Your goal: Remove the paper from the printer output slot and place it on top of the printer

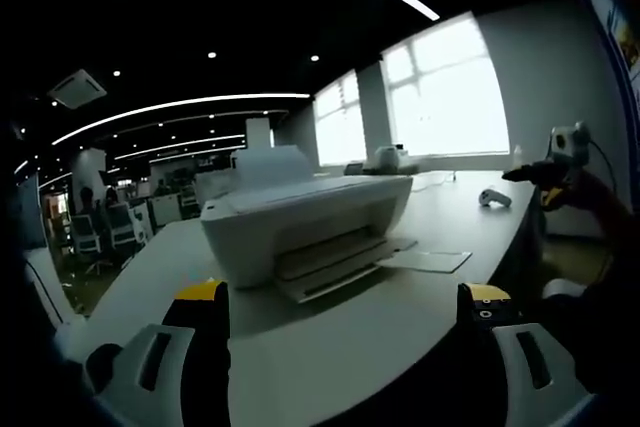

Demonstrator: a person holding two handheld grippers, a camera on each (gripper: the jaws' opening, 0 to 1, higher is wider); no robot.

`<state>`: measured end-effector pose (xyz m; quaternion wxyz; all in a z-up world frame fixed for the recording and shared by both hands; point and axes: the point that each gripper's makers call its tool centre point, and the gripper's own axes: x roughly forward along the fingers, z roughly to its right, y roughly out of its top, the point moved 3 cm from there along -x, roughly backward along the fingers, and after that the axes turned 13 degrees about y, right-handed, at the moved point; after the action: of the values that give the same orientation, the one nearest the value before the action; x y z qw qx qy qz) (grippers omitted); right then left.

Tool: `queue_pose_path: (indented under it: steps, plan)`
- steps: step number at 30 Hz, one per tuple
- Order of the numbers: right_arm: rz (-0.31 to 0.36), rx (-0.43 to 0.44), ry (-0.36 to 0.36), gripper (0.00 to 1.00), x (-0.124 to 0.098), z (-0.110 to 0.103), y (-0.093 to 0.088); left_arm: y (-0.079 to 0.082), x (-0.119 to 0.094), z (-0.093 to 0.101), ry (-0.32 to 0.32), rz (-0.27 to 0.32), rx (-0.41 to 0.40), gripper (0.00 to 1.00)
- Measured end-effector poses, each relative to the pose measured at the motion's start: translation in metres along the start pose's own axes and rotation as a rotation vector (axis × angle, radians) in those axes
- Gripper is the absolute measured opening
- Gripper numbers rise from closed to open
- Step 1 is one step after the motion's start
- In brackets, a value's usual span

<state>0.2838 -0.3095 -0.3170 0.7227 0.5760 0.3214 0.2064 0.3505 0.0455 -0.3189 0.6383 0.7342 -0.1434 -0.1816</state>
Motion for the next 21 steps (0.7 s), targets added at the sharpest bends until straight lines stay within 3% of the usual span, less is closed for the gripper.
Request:
queue_pose_path:
  steps: [21]
  plan:
    - [-0.006,-0.004,-0.008,0.90,0.001,0.001,0.000,0.000,-0.019,-0.010,0.009,0.000,0.007,0.97]
